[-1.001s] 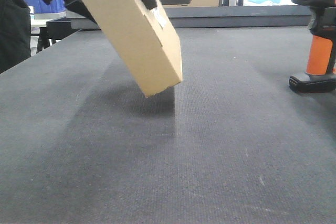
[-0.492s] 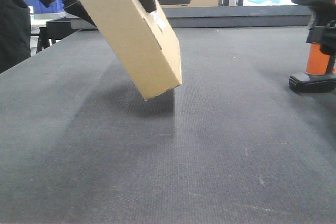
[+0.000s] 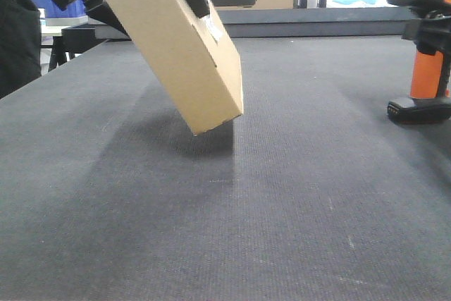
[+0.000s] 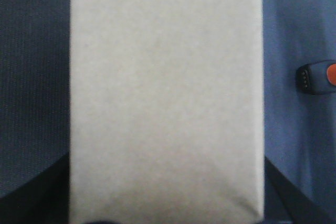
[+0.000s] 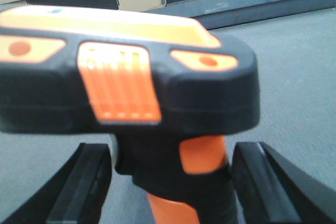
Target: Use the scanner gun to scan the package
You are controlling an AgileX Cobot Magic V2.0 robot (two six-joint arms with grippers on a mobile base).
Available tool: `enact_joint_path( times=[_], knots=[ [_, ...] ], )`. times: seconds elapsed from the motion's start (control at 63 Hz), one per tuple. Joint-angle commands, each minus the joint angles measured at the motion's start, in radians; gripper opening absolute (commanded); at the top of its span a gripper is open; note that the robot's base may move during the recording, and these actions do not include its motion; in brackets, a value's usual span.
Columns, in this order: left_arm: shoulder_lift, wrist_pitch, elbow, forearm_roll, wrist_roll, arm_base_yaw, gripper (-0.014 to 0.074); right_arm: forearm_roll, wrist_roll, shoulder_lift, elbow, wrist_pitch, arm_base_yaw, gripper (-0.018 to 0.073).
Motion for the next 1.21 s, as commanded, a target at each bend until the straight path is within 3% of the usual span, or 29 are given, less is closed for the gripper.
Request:
enact_joint_path(
  times=[0.0,1.016,1.191],
  knots=[
    [-0.005,-0.019,-0.004,0.000,-0.007,-0.004,-0.0111,-0.012,0.002,0.005,-0.023,-0.007,0.000,0.0383],
    [-0.005,-0.013,-0.004,0.002,-0.007,-0.004,-0.0111,-0.025,0.002,0.005,-0.044,0.011,0.007,0.0386],
    [-0.005,-0.013,-0.004,0.002,-0.007,-0.004,-0.0111,-0.025,0.002,0.005,-0.044,0.015,0.007,0.0533]
  ],
)
